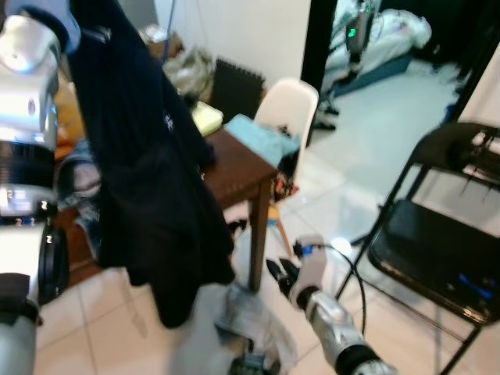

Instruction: Hang hanger

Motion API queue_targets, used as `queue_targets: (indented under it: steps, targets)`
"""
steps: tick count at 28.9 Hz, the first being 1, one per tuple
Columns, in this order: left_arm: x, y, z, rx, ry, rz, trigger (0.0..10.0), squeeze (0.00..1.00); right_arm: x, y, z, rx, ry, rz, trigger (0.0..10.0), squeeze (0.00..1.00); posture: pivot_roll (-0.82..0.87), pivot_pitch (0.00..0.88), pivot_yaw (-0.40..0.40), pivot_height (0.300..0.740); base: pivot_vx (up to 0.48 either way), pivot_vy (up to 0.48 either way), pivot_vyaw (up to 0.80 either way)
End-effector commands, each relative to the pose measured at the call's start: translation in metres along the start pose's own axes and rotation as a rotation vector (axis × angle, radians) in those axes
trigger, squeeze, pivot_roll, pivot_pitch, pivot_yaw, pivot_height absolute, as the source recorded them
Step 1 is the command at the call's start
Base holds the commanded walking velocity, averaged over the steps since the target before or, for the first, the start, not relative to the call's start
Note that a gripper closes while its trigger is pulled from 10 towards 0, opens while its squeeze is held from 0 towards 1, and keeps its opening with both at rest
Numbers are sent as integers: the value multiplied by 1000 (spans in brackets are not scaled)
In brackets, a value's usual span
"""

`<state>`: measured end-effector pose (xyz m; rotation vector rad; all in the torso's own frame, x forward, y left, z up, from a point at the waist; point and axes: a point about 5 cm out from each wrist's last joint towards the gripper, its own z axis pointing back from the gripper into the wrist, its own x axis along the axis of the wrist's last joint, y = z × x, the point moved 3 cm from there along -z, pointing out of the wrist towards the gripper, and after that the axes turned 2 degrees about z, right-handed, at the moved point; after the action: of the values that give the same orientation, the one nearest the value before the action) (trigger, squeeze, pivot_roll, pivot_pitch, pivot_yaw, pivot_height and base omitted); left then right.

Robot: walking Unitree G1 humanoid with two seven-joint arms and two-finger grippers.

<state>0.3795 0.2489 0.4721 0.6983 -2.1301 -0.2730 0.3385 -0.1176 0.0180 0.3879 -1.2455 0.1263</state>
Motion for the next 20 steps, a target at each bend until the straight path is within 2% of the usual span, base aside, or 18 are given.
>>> queue_targets:
  steps: [1, 4, 6, 8, 11, 12, 13, 14, 15, 17, 18, 20]
  targets:
    - [4, 24, -2, 57, -12, -84, 10000, 0, -4, 9, -2, 19, 4, -18, 10000, 0, 100, 0, 19, 740, 345, 0, 0]
    - [1, 23, -3, 47, 0, -94, 10000, 0, -4, 9, -2, 19, 4, -18, 10000, 0, 99, 0, 21, 740, 345, 0, 0]
    - [-4, 17, -3, 24, 16, -93, 10000, 0, -4, 9, -2, 17, 3, -21, 10000, 0, 100, 0, 22, 740, 345, 0, 0]
    - [-16, 5, -1, -16, 54, -87, 10000, 0, -4, 9, -2, 12, 2, -23, 10000, 0, 95, 0, 28, 740, 345, 0, 0]
    - [-21, 0, 0, -29, 71, -83, 10000, 0, -4, 8, -1, 10, 3, -24, 10000, 0, 95, 0, 29, 740, 310, 0, 0]
    - [-33, -10, 2, -67, 120, -62, 10000, 0, -5, 8, -1, 9, 4, -25, 10000, 0, 98, 0, 28, 740, 292, 0, 0]
    - [-53, -26, 7, -141, 198, -42, 10000, 0, -6, 8, -1, 9, 6, -25, 10000, 0, 96, 0, 30, 740, 0, 0, 0]
    - [-53, -26, 7, -141, 198, -42, 10000, 0, -6, 8, -1, 9, 6, -25, 10000, 0, 96, 0, 30, 740, 0, 0, 0]
    - [-70, -43, 14, -217, 262, -22, 10000, 0, -7, 9, 0, 8, 7, -25, 10000, 0, 93, 0, 32, 740, 0, 0, 0]
    - [-70, -43, 14, -217, 262, -22, 10000, 0, -7, 9, 0, 8, 7, -25, 10000, 0, 93, 0, 32, 740, 0, 0, 0]
    - [-84, -58, 21, -287, 316, 3, 10000, 0, -8, 8, 1, 5, 8, -27, 10000, 0, 90, 0, 34, 740, 0, 0, 0]
    - [-84, -58, 21, -287, 316, 3, 10000, 0, -8, 8, 1, 5, 8, -27, 10000, 0, 90, 0, 34, 740, 0, 0, 0]
